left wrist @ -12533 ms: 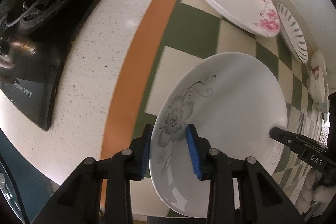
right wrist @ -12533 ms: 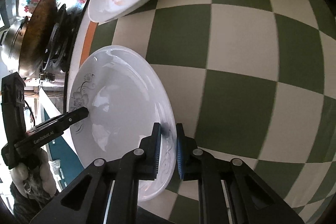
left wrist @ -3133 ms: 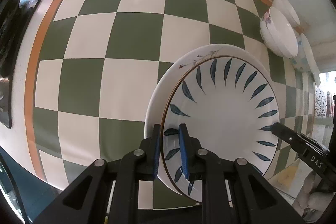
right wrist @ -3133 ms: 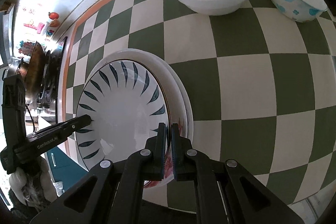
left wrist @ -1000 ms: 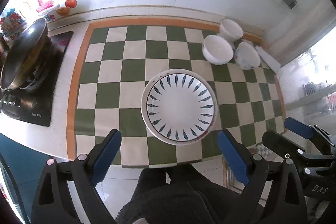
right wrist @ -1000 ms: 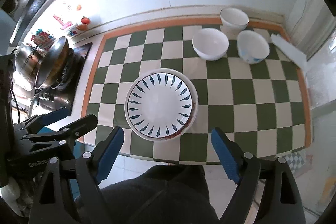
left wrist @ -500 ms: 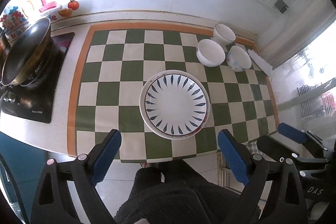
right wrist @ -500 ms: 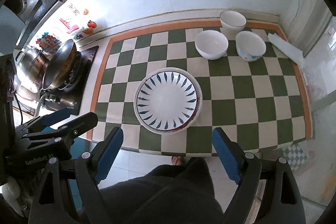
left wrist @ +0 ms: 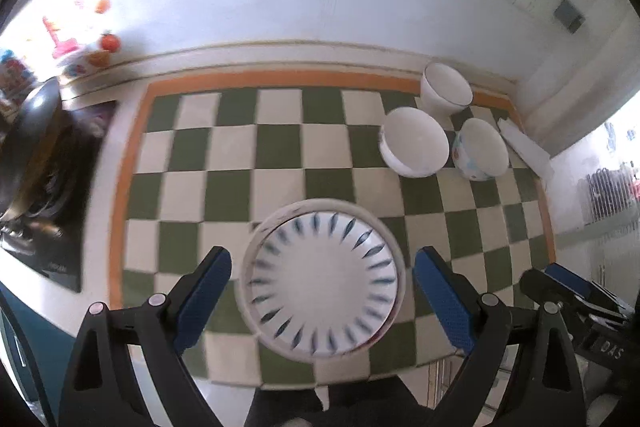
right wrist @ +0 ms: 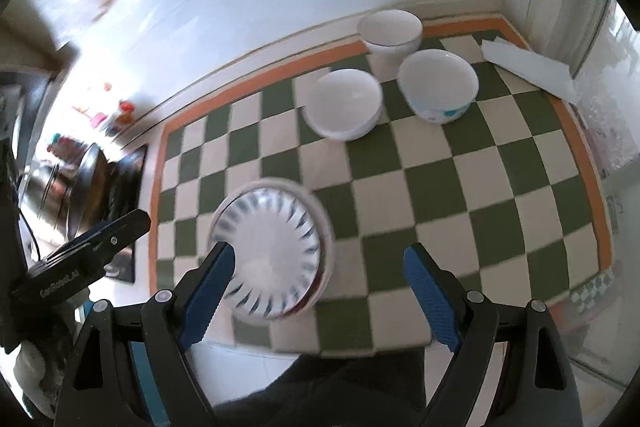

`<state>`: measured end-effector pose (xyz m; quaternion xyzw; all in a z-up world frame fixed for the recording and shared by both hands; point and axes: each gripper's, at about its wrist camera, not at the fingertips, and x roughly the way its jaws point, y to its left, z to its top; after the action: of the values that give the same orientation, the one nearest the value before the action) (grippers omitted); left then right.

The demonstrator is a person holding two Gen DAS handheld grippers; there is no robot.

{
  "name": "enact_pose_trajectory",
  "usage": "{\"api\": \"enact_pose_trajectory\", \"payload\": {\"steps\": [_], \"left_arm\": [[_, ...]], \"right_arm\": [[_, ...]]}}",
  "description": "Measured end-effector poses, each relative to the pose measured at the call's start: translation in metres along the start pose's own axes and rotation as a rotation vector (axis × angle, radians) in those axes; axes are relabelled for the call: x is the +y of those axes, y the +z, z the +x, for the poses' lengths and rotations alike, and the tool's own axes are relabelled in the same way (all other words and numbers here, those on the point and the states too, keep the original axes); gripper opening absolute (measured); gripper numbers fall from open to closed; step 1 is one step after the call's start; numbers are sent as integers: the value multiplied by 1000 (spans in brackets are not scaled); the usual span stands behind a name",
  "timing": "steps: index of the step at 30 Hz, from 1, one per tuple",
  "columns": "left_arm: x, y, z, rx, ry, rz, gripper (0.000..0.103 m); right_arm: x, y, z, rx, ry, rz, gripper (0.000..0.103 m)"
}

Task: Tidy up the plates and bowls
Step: 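Grasp the red-rimmed bowl with the left tool while the right tool grasps a white bowl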

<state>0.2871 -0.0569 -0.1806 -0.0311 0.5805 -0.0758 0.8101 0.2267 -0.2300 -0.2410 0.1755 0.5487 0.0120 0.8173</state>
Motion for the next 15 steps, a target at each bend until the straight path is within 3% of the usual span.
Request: {"api": "enact_pose_trajectory", "payload": {"steps": [4,8,10,13,15], "left_arm": [[-22,37,58,115,-42,-4,89],[-39,69,105,186,-38,-13,69],[-44,87,129,217,-43,-39,68],[-49,108,158,251,-43,-66,55],[-54,120,172,263,-37,-65,54]], "right_arm": [[-38,52,49,53,26,67,84],[-65,93,101,143,76,135,73],[-72,111,129,191,96,145,70],[-74,128,157,229,101,132,65],[-77,139,176,257,108,133,62]]}}
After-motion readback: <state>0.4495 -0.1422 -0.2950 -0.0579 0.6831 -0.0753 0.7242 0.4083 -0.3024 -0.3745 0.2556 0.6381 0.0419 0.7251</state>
